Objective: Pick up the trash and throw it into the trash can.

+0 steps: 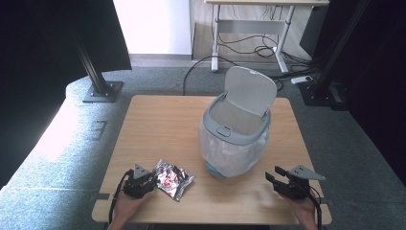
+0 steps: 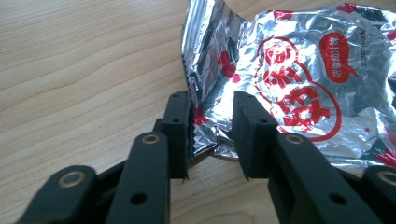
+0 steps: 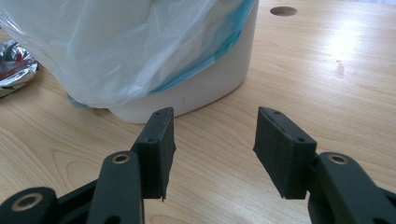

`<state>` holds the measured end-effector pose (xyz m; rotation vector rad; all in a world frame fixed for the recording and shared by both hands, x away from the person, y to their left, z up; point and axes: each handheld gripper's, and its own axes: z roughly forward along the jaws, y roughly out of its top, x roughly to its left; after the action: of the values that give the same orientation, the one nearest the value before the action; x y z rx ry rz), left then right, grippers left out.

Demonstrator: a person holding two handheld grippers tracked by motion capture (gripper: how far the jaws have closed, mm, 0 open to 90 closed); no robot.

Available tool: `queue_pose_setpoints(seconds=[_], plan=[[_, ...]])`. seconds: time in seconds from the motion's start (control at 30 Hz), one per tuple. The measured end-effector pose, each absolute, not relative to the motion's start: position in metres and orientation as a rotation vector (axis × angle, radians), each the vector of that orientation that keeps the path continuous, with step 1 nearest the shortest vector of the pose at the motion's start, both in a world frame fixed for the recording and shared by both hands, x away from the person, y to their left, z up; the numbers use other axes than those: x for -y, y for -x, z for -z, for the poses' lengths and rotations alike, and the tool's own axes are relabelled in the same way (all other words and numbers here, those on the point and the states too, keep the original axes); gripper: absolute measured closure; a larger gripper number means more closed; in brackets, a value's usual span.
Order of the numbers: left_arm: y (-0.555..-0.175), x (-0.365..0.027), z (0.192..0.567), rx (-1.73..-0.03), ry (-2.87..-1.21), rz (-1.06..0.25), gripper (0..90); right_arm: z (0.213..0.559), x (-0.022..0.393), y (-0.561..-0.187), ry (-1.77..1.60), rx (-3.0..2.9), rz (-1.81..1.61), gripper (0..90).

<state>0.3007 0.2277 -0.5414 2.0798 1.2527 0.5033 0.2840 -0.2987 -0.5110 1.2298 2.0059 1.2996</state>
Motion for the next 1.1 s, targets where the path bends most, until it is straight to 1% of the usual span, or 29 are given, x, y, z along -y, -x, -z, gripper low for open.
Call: queue_pose_setpoints(seconds=[0.2,0.37,0.4,0.43,0.57,0.7,0.97,1.1], plan=[[-0.302,-0.227,0.541,-1.258,-2.077,-0.505,79.6,0.512,0.300,-0.284,-1.235,-2.004,-1.298,47.1],[-0.304,-0.230,0.540,-1.263,-2.056,-0.470,83.9,0.512,0.300,-0.285,-1.238,-1.999,-1.295,47.3],[-0.304,-0.233,0.538,-1.261,-2.031,-0.458,89.9,0.512,0.301,-0.285,-1.238,-1.997,-1.294,47.4],[-0.304,-0.233,0.538,-1.261,-2.031,-0.458,90.0,0.512,0.301,-0.285,-1.238,-1.997,-1.294,47.4],[-0.301,-0.241,0.526,-1.253,-1.925,-0.423,90.0,0.513,0.302,-0.285,-1.243,-1.994,-1.294,47.4],[-0.300,-0.248,0.519,-1.249,-1.852,-0.378,90.0,0.514,0.303,-0.286,-1.249,-1.993,-1.290,47.5],[-0.297,-0.253,0.508,-1.220,-1.766,-0.337,90.0,0.514,0.302,-0.285,-1.254,-1.987,-1.290,47.7],[-0.298,-0.255,0.504,-1.211,-1.754,-0.328,90.0,0.514,0.302,-0.286,-1.253,-1.986,-1.290,47.7]])
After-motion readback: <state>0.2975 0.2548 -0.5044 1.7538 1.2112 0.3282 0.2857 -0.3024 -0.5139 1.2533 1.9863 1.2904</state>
